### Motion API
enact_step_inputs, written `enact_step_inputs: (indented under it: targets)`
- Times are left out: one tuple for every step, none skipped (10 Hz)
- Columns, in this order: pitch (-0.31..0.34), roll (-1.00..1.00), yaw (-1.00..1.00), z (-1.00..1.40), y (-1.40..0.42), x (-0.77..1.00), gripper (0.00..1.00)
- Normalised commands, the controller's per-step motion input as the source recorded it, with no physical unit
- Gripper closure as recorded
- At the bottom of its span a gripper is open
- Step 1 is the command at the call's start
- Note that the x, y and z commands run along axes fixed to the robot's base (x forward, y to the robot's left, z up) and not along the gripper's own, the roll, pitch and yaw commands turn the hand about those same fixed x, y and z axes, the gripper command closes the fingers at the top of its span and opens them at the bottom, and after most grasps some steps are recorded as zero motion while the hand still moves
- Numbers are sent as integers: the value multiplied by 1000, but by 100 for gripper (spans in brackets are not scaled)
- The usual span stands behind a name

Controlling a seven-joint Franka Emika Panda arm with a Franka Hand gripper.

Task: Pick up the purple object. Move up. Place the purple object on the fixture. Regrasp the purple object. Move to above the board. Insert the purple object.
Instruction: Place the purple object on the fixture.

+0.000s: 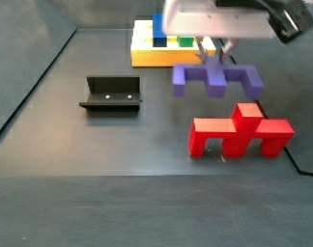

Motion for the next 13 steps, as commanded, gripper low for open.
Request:
enact_step_inputs:
  targets:
    - [389, -786, 0, 466, -69, 803, 100]
    - [349, -800, 0, 409, -89, 814, 100]
    - [240, -769, 0, 286, -109, 863, 100]
    - [214, -757, 0, 260, -114, 880, 100]
    - [97, -691, 0, 157, -123, 889, 100]
    - [0, -549, 0, 83, -166, 843, 100]
    - [-29, -363, 31, 0, -220, 817, 100]
    - [-189, -100, 89, -89, -274, 746, 100]
    - [-289, -11, 114, -194, -229, 711, 100]
    - [-406, 0, 134, -274, -197, 620, 100]
    - [-589, 0, 83, -351, -163, 483, 100]
    - [-540, -189, 17, -320, -37, 591, 100]
    - [-280, -691, 0, -86, 80, 834, 100]
